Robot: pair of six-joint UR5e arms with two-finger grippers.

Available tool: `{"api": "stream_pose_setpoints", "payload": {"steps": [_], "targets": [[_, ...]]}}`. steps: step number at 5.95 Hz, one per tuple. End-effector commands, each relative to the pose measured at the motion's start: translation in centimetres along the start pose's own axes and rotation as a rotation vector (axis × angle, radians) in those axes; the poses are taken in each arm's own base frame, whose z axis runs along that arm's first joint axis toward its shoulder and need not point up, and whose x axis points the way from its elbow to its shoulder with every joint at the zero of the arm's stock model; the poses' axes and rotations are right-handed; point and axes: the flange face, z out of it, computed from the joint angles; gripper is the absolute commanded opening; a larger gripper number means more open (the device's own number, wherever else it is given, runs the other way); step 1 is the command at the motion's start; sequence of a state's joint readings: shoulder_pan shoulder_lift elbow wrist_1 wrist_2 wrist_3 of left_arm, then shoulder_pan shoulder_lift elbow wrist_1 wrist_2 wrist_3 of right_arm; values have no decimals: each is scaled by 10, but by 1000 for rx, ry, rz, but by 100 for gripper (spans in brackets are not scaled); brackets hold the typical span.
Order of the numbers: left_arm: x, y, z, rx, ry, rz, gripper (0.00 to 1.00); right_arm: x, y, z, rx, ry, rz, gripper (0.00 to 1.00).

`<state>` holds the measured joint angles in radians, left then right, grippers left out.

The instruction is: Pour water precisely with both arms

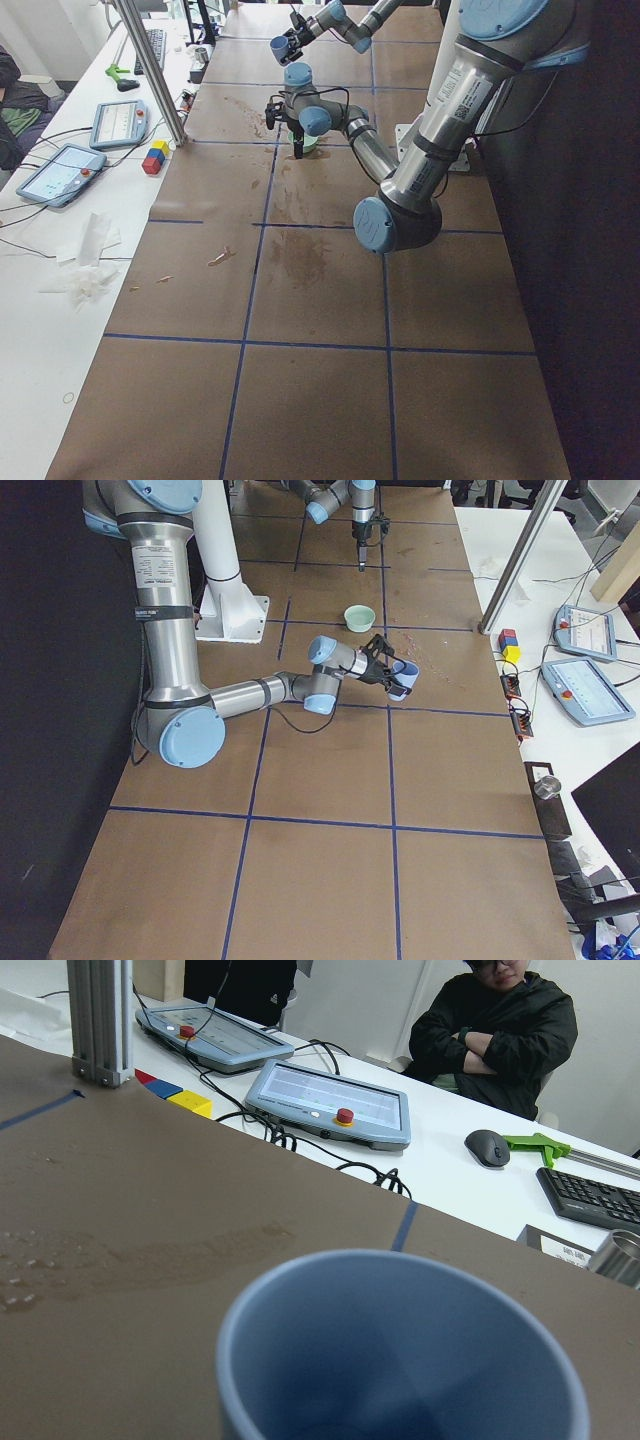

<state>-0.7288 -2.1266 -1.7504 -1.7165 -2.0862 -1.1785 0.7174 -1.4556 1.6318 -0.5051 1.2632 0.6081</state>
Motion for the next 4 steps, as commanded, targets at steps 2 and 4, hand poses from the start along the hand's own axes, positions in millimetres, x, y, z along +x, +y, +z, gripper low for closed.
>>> {"api": "stream_pose_setpoints", "payload": {"steps": [2, 4], "targets": [[0, 0, 0, 0, -1, 2, 100, -113, -53, -1, 9, -12, -37, 0], [1, 0, 0, -3, 1, 2, 100, -217, -53, -12, 27, 28, -110, 0]]}}
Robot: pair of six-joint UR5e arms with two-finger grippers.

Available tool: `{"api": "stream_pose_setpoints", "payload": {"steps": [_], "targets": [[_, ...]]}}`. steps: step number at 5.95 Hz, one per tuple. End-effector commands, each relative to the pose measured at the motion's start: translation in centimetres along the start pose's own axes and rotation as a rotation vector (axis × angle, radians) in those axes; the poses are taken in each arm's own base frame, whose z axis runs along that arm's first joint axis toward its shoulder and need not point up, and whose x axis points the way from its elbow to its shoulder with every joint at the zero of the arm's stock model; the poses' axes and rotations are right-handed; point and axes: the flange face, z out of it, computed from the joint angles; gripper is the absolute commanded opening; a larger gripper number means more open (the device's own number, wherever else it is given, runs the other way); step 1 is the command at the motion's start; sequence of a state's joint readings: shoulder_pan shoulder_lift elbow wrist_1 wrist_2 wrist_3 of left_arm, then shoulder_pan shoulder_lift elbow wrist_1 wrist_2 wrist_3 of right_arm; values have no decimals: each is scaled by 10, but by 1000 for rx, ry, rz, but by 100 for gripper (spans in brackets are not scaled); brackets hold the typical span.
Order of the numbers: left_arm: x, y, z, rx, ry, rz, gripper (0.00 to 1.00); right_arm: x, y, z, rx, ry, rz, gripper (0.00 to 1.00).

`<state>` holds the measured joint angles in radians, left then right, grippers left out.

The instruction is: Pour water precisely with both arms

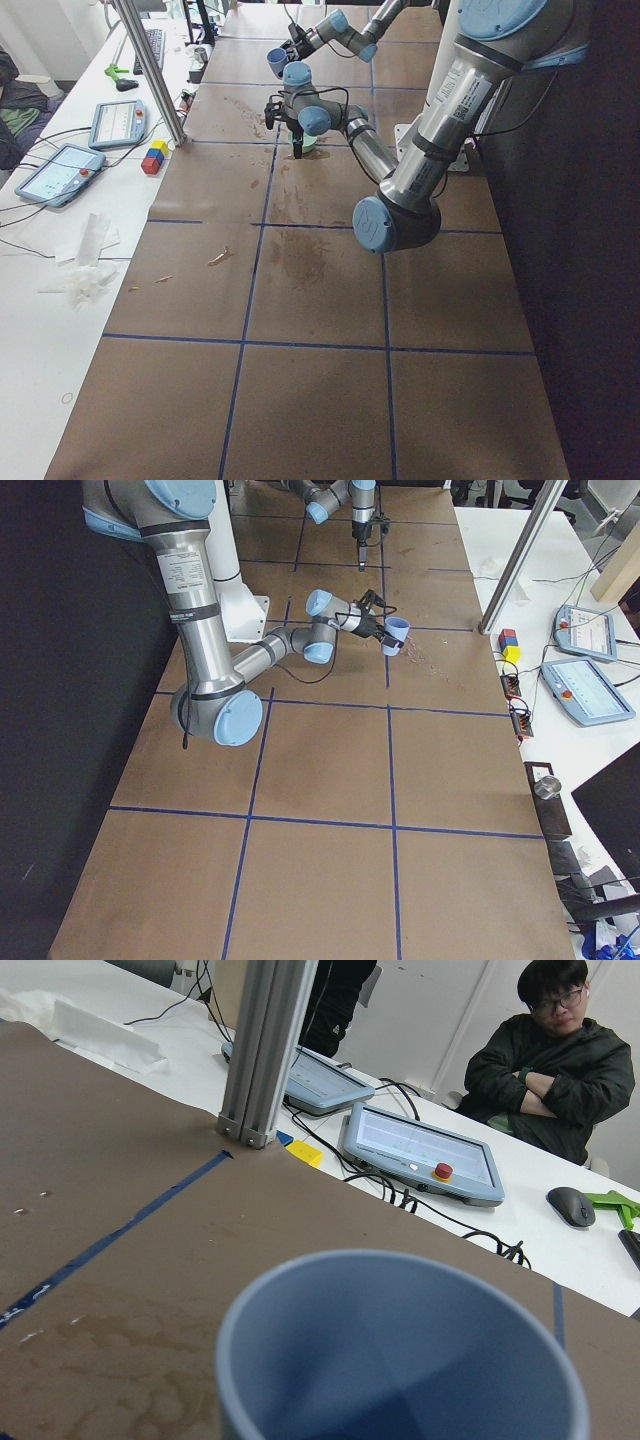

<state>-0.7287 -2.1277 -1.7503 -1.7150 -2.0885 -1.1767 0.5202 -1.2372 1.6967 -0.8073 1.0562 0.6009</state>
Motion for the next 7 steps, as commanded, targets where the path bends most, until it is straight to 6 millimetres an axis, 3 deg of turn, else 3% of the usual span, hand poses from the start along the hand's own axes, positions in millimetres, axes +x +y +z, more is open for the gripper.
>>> {"api": "stream_pose_setpoints", "payload": {"steps": [1, 2, 3, 4, 7], "targets": [[0, 0, 0, -2, 1, 0, 100, -68, 2, -14, 12, 66, -223, 0], [0, 0, -1, -2, 2, 1, 100, -84, 3, -18, 28, 108, -401, 0], [0, 1, -1, -3, 3, 1, 100, -92, 10, -15, -15, 143, -469, 0], [0, 1, -1, -3, 3, 1, 100, -119, -8, -17, -48, 209, -629, 0], [1, 1, -1, -4, 4, 2, 100, -150, -15, -17, -84, 274, -811, 0]]}}
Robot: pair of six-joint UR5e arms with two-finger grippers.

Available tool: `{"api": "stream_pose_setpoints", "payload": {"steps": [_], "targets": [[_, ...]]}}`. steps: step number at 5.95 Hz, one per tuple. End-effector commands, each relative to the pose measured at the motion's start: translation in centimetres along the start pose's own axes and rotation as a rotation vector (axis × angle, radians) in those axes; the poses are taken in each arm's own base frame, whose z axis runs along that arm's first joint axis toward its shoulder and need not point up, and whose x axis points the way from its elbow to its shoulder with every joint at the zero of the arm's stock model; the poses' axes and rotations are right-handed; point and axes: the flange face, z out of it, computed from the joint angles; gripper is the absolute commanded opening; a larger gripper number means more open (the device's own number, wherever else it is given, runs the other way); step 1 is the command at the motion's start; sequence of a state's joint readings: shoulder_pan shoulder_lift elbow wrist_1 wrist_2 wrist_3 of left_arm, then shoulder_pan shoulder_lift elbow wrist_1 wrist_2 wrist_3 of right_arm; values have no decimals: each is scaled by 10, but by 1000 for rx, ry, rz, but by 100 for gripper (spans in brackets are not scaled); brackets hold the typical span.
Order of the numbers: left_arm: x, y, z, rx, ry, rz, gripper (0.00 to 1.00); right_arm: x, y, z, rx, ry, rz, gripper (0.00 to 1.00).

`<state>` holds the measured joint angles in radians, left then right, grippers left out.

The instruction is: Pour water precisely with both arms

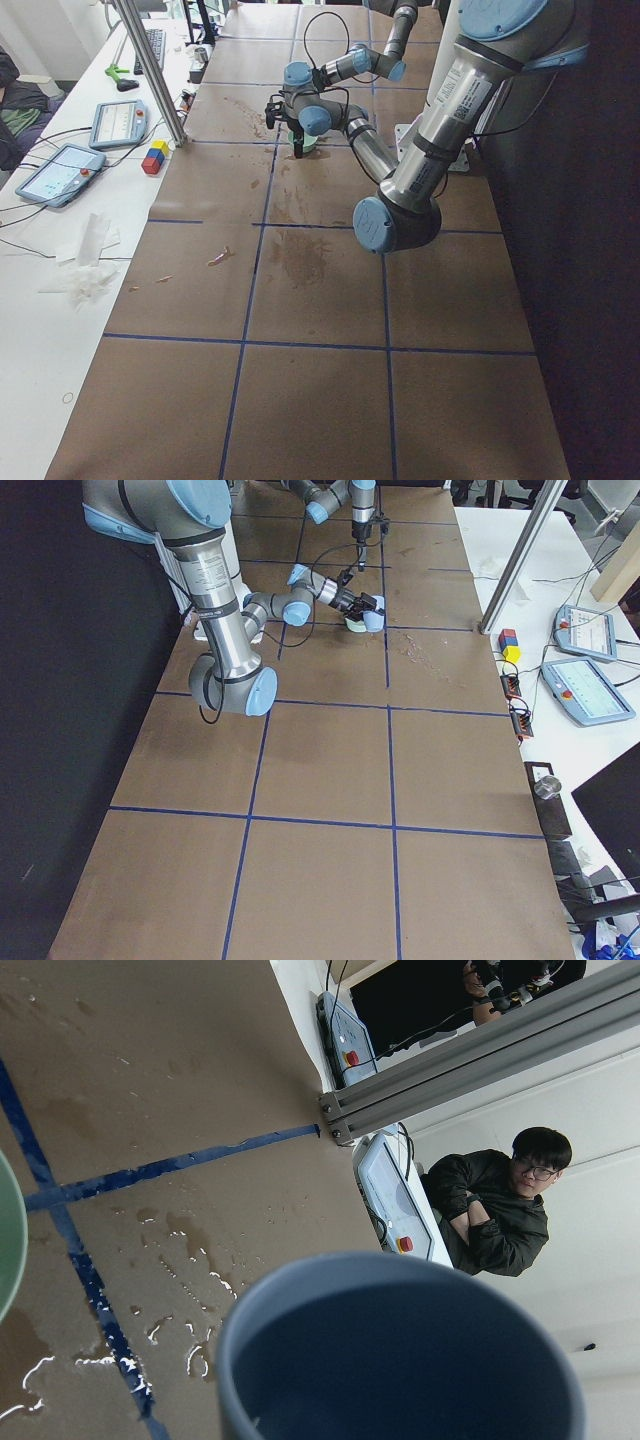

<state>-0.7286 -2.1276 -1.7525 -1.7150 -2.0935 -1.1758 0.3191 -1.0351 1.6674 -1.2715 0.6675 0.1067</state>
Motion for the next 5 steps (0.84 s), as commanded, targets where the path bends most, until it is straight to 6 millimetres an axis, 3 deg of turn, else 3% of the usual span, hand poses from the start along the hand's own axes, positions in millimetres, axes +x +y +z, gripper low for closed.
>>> {"api": "stream_pose_setpoints", "payload": {"steps": [1, 3, 5], "targets": [[1, 0, -1, 0, 2, 2, 100, -11, -19, 1, -12, 40, -121, 0], [1, 0, -3, 3, 4, 3, 100, -10, -39, -4, -46, 70, -302, 0], [1, 0, -3, 3, 5, 3, 100, -21, -36, -3, -59, 98, -422, 0]]}}
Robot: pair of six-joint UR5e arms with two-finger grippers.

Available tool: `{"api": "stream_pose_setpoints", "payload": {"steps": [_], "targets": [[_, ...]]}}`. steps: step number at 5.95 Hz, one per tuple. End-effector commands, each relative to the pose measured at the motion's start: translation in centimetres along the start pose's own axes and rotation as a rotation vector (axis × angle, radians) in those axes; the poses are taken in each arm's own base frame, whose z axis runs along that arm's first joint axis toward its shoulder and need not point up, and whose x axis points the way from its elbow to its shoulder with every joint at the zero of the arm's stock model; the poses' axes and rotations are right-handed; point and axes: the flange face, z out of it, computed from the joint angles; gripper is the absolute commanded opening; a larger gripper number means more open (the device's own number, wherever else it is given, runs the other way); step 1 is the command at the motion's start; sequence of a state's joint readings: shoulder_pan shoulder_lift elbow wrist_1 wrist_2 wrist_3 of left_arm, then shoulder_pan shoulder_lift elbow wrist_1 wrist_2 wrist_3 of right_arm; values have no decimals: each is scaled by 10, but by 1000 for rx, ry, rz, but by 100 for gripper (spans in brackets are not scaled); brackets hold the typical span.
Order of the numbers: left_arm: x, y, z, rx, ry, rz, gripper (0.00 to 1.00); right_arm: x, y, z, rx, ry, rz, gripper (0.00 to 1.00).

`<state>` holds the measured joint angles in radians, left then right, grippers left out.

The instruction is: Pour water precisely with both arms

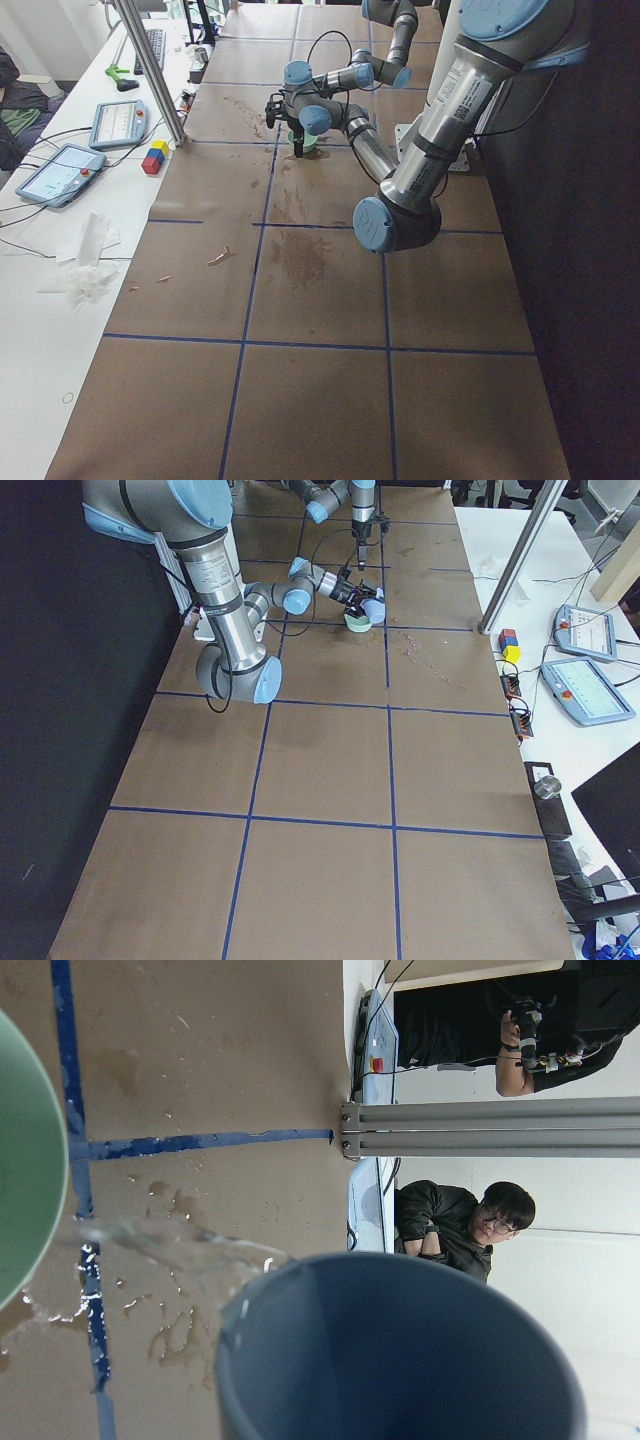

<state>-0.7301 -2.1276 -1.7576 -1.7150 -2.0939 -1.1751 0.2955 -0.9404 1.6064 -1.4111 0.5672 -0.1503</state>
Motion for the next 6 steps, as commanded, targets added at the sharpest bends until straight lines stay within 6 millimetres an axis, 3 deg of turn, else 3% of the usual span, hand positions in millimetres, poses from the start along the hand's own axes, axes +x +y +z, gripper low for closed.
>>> {"api": "stream_pose_setpoints", "payload": {"steps": [1, 6], "targets": [[0, 0, -1, 1, 1, 1, 100, -10, -1, -1, -11, 28, -85, 0], [0, 0, -1, 2, 1, 0, 100, -19, -2, 0, -22, 53, -182, 0]]}}
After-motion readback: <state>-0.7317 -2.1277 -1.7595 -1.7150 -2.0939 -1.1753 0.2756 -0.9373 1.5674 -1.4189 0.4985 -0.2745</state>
